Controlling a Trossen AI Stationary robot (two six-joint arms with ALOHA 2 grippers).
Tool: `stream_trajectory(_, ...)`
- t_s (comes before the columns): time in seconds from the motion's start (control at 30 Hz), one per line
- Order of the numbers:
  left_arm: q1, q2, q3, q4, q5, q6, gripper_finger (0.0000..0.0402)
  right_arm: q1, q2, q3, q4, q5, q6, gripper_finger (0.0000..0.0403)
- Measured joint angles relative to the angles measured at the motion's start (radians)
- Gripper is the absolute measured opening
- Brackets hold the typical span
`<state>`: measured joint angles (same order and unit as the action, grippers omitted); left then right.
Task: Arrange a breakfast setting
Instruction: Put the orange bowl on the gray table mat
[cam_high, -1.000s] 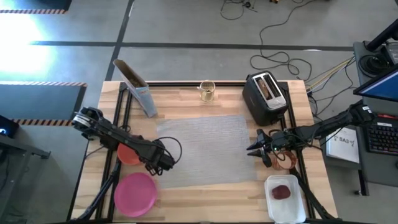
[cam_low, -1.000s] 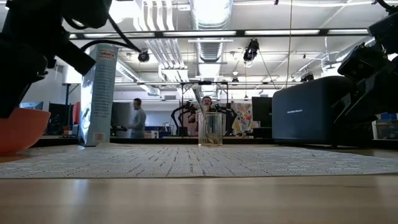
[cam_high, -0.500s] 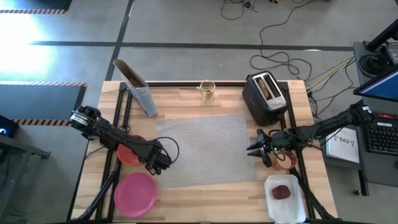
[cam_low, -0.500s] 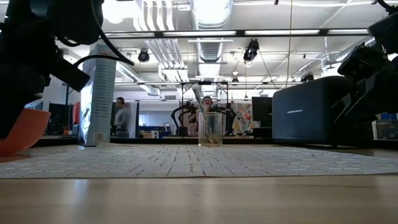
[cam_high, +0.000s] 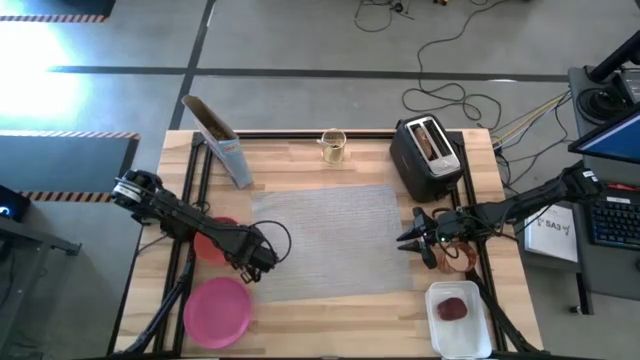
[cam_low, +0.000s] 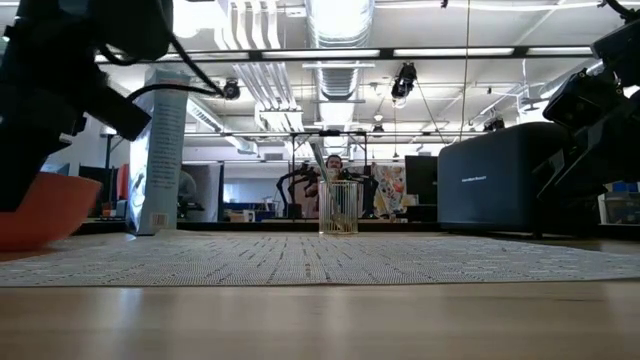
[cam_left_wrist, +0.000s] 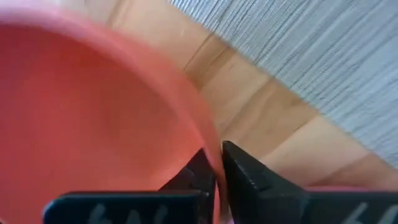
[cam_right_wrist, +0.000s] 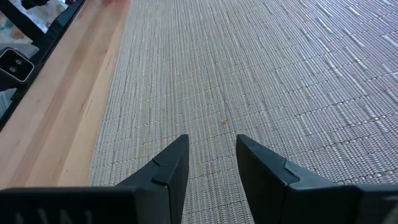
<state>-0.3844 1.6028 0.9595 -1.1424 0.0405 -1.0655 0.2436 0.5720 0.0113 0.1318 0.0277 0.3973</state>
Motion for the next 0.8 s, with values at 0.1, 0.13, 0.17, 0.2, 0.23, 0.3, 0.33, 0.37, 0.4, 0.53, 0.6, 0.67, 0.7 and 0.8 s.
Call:
stream_trajectory(0.1,0.011,0.0,0.041,-0.002,-0.001,0.033,0.0008,0.0,0.0,0.0,0.0,0.0,0.0,0.0123)
stream_trajectory(0.13,0.016,0.0,0.059,-0.008,-0.002,0.038,0.0007,0.0,0.0,0.0,0.0,0.0,0.0,0.0123)
stream_trajectory(0.17,0.023,0.0,0.08,-0.015,-0.006,0.05,0.0005,0.0,0.0,0.0,0.0,0.0,0.0,0.0123)
stream_trajectory(0.2,0.03,0.0,0.104,-0.023,-0.008,0.064,0.0003,0.0,0.0,0.0,0.0,0.0,0.0,0.0123)
stream_trajectory(0.23,0.038,0.0,0.129,-0.029,-0.012,0.079,0.0002,0.0,0.0,0.0,0.0,0.0,0.0,0.0123)
stream_trajectory(0.3,0.052,0.0,0.184,-0.037,-0.036,0.106,0.0002,0.0,0.0,0.0,0.0,0.0,0.0,0.0123)
stream_trajectory(0.33,0.058,0.0,0.213,-0.039,-0.045,0.118,0.0001,0.0,0.0,0.0,0.0,0.0,0.0,0.0123)
stream_trajectory(0.37,0.063,0.0,0.242,-0.043,-0.062,0.129,0.0001,0.0,0.0,0.0,0.0,0.0,0.0,0.0123)
stream_trajectory(0.4,0.067,0.0,0.272,-0.05,-0.088,0.142,0.0001,0.0,0.0,0.0,0.0,0.0,0.0,0.0123)
stream_trajectory(0.53,0.094,0.02,0.388,0.019,-0.167,0.223,0.0,0.0,0.0,0.0,0.0,0.0,0.0,0.0123)
stream_trajectory(0.6,0.111,0.063,0.443,0.035,-0.184,0.281,0.0,0.0,0.0,0.0,0.0,0.0,0.0,0.0123)
stream_trajectory(0.67,0.124,0.122,0.5,0.031,-0.192,0.35,0.0,0.0,0.0,0.0,0.0,0.0,0.0,0.0123)
stream_trajectory(0.7,0.13,0.155,0.529,0.021,-0.192,0.384,0.0,0.0,0.0,0.0,0.0,0.0,0.0,0.0123)
stream_trajectory(0.8,0.134,0.251,0.614,-0.027,-0.217,0.475,0.0,0.0,0.0,0.0,0.0,0.0,0.0,0.0123)
